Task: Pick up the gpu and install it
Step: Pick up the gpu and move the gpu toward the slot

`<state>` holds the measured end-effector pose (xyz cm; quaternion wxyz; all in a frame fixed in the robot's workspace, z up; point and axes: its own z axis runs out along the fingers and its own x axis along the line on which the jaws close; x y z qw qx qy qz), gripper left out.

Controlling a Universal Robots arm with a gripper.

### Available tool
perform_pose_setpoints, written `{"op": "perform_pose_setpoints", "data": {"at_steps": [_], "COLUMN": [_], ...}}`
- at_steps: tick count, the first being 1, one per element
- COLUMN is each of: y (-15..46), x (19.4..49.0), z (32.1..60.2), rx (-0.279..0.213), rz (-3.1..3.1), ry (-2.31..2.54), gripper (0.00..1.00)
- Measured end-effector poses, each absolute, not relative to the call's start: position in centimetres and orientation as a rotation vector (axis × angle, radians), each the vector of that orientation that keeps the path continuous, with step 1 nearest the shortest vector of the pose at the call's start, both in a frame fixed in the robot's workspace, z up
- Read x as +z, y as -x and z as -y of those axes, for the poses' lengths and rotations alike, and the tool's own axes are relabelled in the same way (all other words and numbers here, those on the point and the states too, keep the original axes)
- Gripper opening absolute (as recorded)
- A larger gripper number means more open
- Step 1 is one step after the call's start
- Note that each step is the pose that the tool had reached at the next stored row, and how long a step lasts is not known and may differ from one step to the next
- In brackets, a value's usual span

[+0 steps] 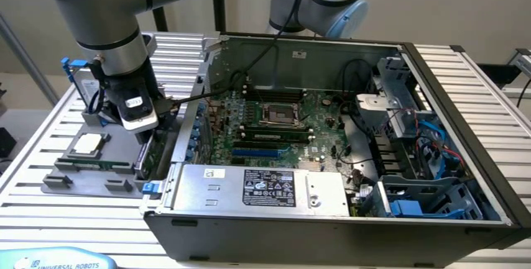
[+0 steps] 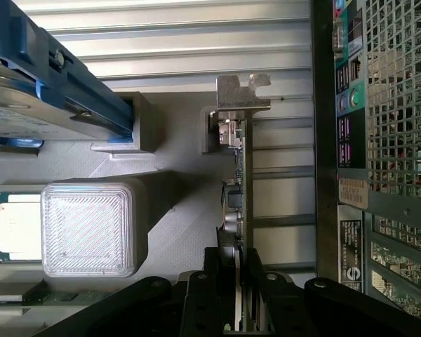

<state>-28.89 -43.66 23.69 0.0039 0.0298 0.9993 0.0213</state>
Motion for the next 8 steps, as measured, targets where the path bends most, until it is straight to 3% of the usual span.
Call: {"op": "perform_pose_setpoints", "data": {"at_steps": [8], "y": [28.93], "x": [23.69], "z": [43.66], "rx": [0.067], "rz": [-3.134], "ry": [-0.053], "gripper": [0.26]}}
